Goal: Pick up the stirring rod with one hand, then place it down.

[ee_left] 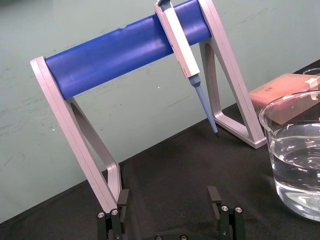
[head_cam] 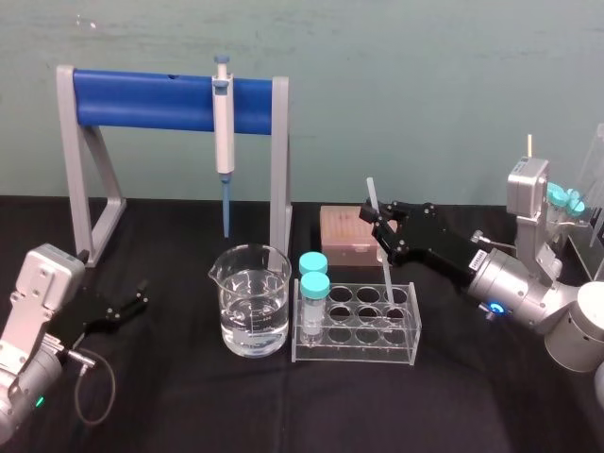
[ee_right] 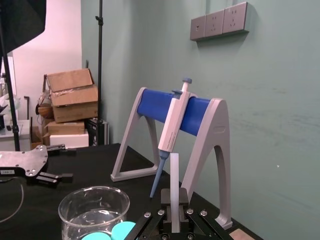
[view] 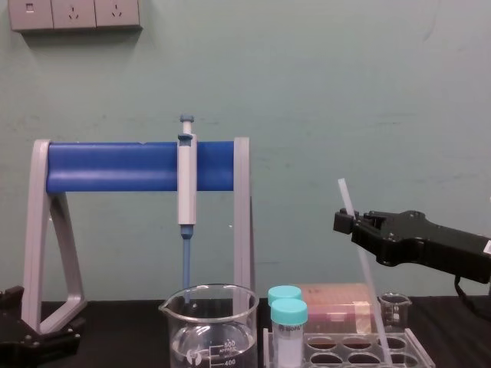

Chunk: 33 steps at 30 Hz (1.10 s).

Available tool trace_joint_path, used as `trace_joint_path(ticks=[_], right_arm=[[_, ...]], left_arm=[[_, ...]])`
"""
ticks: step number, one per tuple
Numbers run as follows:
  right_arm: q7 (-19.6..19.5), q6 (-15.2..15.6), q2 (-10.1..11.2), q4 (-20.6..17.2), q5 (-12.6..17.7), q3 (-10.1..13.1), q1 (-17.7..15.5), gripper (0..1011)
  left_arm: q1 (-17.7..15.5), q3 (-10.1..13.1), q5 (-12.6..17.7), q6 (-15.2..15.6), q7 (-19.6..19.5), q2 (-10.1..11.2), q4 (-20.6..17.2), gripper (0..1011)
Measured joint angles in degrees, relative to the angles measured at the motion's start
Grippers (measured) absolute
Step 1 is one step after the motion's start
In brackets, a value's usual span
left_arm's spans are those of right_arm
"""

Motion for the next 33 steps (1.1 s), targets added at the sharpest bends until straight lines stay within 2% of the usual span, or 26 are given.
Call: trace_joint_path(ticks=[20, 33], right_arm=[[1.3, 0.0, -0.6, 3.9, -0.7, -0.5, 1.0, 81], [1.0, 2.2, -0.5, 4.7, -1.6, -0.8, 1.2, 80]], left_arm=[[0.0, 0.0, 0.0, 0.0, 0.0, 0.0, 0.0, 1000], [0.0, 0.0, 0.0, 0.0, 0.0, 0.0, 0.0, 1000]])
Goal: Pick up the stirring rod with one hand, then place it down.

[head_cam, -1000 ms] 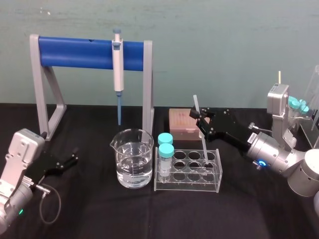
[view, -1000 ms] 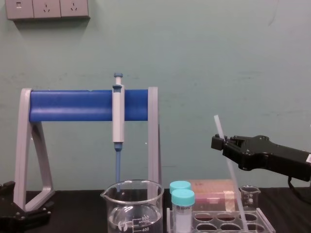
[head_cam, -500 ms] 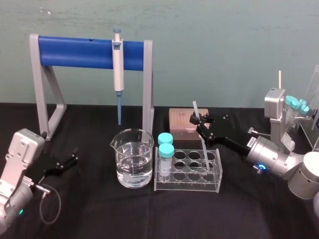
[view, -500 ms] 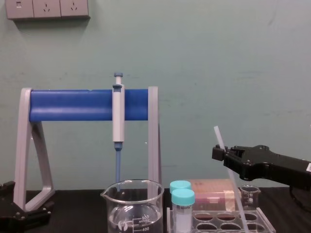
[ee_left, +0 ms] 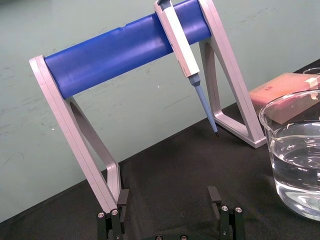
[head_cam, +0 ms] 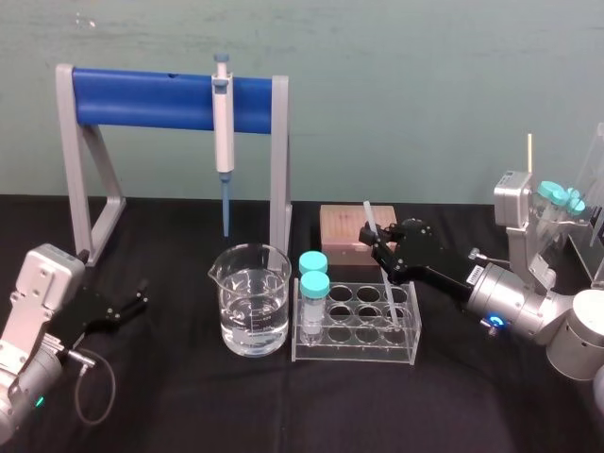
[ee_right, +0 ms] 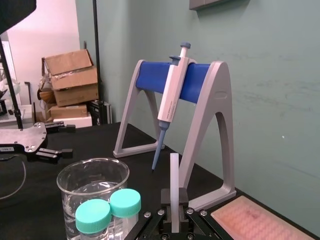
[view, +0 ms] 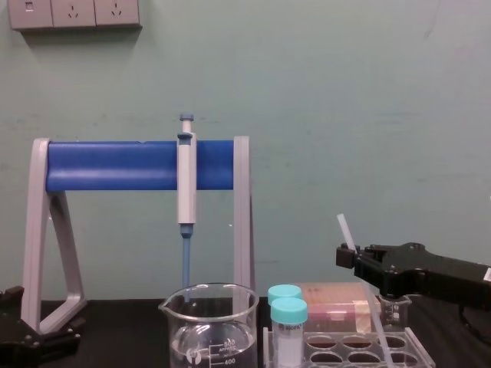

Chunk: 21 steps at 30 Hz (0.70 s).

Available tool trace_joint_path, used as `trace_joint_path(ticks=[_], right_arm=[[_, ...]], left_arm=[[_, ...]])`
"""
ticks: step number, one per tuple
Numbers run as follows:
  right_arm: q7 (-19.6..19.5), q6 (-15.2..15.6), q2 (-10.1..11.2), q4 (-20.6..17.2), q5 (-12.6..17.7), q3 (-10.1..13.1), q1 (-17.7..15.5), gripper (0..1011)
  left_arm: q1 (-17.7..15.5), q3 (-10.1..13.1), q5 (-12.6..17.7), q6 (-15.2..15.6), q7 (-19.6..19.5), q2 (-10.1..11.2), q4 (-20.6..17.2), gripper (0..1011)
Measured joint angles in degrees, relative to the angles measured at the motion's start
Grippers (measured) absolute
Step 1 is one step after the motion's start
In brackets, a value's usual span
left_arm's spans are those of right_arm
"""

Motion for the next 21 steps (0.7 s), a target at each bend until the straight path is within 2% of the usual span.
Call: trace_joint_path(ticks=[21], right_arm=[[-0.2, 0.1, 0.1, -0.3, -0.1, 0.0, -0.1, 100]], left_arm=[[0.0, 0.0, 0.0, 0.0, 0.0, 0.0, 0.0, 1000]])
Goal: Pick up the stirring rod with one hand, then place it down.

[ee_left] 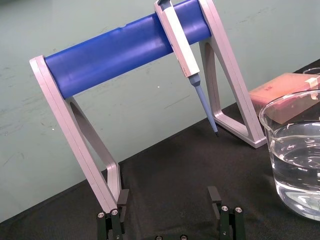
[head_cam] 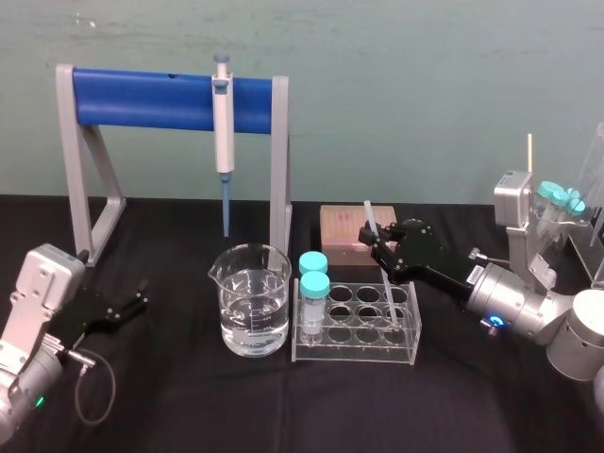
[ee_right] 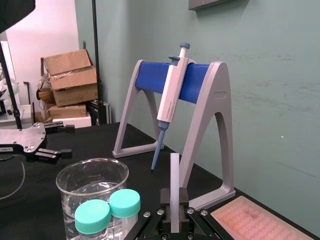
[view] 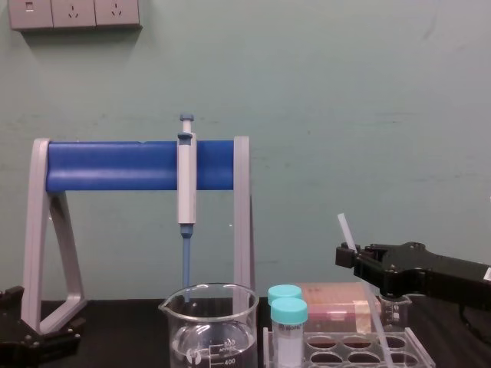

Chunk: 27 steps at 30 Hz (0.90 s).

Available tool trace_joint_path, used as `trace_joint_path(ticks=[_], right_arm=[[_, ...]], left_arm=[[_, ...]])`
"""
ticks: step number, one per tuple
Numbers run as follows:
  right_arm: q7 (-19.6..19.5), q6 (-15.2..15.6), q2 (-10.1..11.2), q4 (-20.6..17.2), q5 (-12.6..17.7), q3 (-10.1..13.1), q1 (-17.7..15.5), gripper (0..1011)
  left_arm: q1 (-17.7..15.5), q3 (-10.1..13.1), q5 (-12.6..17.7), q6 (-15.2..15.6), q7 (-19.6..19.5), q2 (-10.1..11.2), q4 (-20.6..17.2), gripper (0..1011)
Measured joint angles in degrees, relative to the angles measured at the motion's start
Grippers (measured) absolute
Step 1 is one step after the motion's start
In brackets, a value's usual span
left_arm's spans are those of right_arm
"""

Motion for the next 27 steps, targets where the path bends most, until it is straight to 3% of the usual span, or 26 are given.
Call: trace_joint_path(ticks=[27], right_arm=[[0.0, -0.1, 0.0, 0.1, 0.1, 0.0, 0.0, 901]], left_arm=[[0.0, 0.0, 0.0, 0.0, 0.0, 0.0, 0.0, 1000]])
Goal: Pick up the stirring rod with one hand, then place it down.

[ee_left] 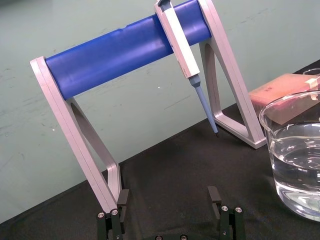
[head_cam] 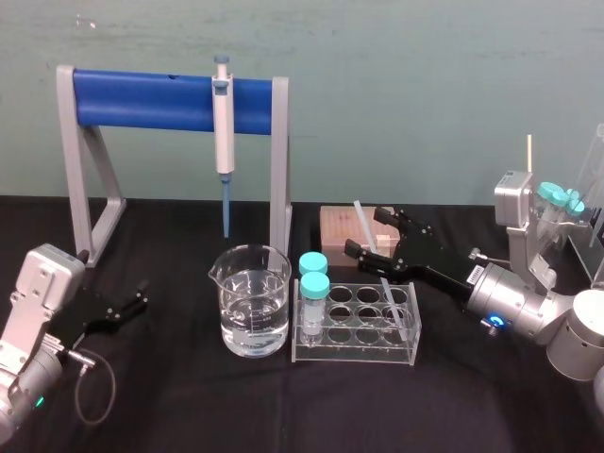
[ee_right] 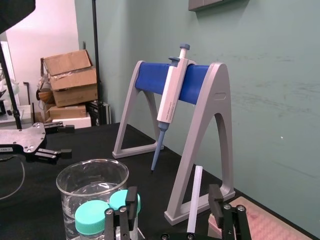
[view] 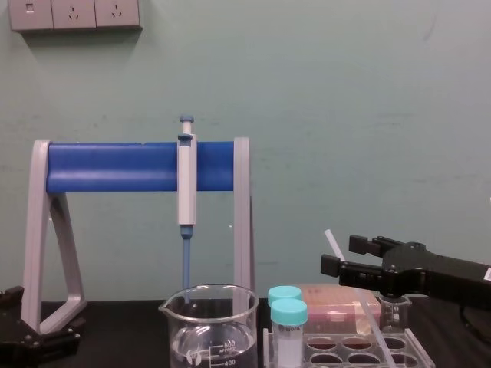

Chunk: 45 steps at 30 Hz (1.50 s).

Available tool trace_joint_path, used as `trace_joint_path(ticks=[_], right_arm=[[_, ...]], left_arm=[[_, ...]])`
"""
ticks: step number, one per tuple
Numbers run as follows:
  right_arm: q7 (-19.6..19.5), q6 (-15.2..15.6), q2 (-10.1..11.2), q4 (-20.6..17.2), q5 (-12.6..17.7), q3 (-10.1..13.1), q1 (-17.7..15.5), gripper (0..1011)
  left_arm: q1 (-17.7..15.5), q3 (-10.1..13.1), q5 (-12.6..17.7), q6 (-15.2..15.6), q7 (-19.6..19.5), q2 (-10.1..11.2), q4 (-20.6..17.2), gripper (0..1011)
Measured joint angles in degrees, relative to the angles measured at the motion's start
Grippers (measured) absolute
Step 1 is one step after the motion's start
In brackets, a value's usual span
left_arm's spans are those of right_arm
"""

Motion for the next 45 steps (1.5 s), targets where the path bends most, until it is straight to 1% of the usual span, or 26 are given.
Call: trace_joint_path(ticks=[4, 12, 13, 14, 15, 16, 17, 18, 19, 20, 21, 23, 28, 29, 30, 31, 32, 33, 34, 35, 39, 40, 42, 44, 45], right_arm=[[0.0, 0.0, 0.0, 0.0, 0.0, 0.0, 0.0, 1000], [0.0, 0.0, 0.0, 0.0, 0.0, 0.0, 0.0, 1000], [-0.8, -0.1, 0.1, -0.6, -0.3, 0.0, -0.2, 1000], [-2.5, -0.6, 0.4, -2.1, -1.1, 0.1, -0.9, 1000], [-3.4, -0.9, 0.5, -3.0, -1.5, 0.2, -1.3, 1000], [-5.4, -1.6, 0.8, -4.8, -2.4, 0.5, -2.1, 1000], [-5.4, -1.6, 0.8, -4.8, -2.4, 0.5, -2.1, 1000], [-8.4, -3.0, 1.3, -7.5, -3.8, 1.0, -3.5, 1000], [-8.4, -3.0, 1.3, -7.5, -3.8, 1.0, -3.5, 1000], [-10.2, -3.8, 1.5, -9.2, -4.8, 1.4, -4.3, 1000], [-11.3, -4.1, 1.7, -10.1, -5.3, 1.7, -4.8, 1000], [-14.0, -4.4, 2.0, -12.6, -6.5, 2.5, -6.1, 1000], [-18.3, -3.7, 2.4, -16.6, -8.1, 4.1, -8.6, 1000], [-19.8, -3.0, 2.4, -18.0, -8.4, 4.8, -9.5, 1000], [-20.5, -2.5, 2.4, -18.6, -8.4, 5.2, -10.0, 1000], [-21.6, -1.3, 2.4, -19.5, -8.4, 5.8, -10.8, 1000], [-21.6, -1.3, 2.4, -19.5, -8.4, 5.8, -10.8, 1000], [-22.7, 0.5, 2.3, -20.4, -7.9, 6.6, -11.6, 1000], [-23.2, 1.5, 2.2, -20.6, -7.6, 6.9, -12.0, 1000], [-24.0, 3.5, 1.9, -21.1, -6.8, 7.8, -12.6, 1000], [-25.4, 7.7, 1.2, -21.4, -5.2, 9.3, -13.5, 1000], [-25.8, 9.3, 0.9, -21.4, -4.6, 9.8, -13.6, 1000], [-26.1, 11.5, 0.5, -21.3, -3.8, 10.3, -13.7, 1000], [-26.3, 12.7, 0.4, -21.2, -3.6, 10.4, -13.7, 1000], [-26.2, 14.0, 0.4, -21.0, -3.4, 10.4, -13.7, 1000]], left_arm=[[0.0, 0.0, 0.0, 0.0, 0.0, 0.0, 0.0, 1000], [0.0, 0.0, 0.0, 0.0, 0.0, 0.0, 0.0, 1000], [0.0, 0.0, 0.0, 0.0, 0.0, 0.0, 0.0, 1000], [0.0, 0.0, 0.0, 0.0, 0.0, 0.0, 0.0, 1000], [0.0, 0.0, 0.0, 0.0, 0.0, 0.0, 0.0, 1000], [0.0, 0.0, 0.0, 0.0, 0.0, 0.0, 0.0, 1000], [0.0, 0.0, 0.0, 0.0, 0.0, 0.0, 0.0, 1000], [0.0, 0.0, 0.0, 0.0, 0.0, 0.0, 0.0, 1000], [0.0, 0.0, 0.0, 0.0, 0.0, 0.0, 0.0, 1000], [0.0, 0.0, 0.0, 0.0, 0.0, 0.0, 0.0, 1000], [0.0, 0.0, 0.0, 0.0, 0.0, 0.0, 0.0, 1000], [0.0, 0.0, 0.0, 0.0, 0.0, 0.0, 0.0, 1000], [0.0, 0.0, 0.0, 0.0, 0.0, 0.0, 0.0, 1001], [0.0, 0.0, 0.0, 0.0, 0.0, 0.0, 0.0, 1001], [0.0, 0.0, 0.0, 0.0, 0.0, 0.0, 0.0, 1000], [0.0, 0.0, 0.0, 0.0, 0.0, 0.0, 0.0, 1000], [0.0, 0.0, 0.0, 0.0, 0.0, 0.0, 0.0, 1000], [0.0, 0.0, 0.0, 0.0, 0.0, 0.0, 0.0, 1000], [0.0, 0.0, 0.0, 0.0, 0.0, 0.0, 0.0, 1000], [0.0, 0.0, 0.0, 0.0, 0.0, 0.0, 0.0, 1000], [0.0, 0.0, 0.0, 0.0, 0.0, 0.0, 0.0, 1000], [0.0, 0.0, 0.0, 0.0, 0.0, 0.0, 0.0, 1000], [0.0, 0.0, 0.0, 0.0, 0.0, 0.0, 0.0, 1000], [0.0, 0.0, 0.0, 0.0, 0.0, 0.0, 0.0, 1000], [0.0, 0.0, 0.0, 0.0, 0.0, 0.0, 0.0, 1000]])
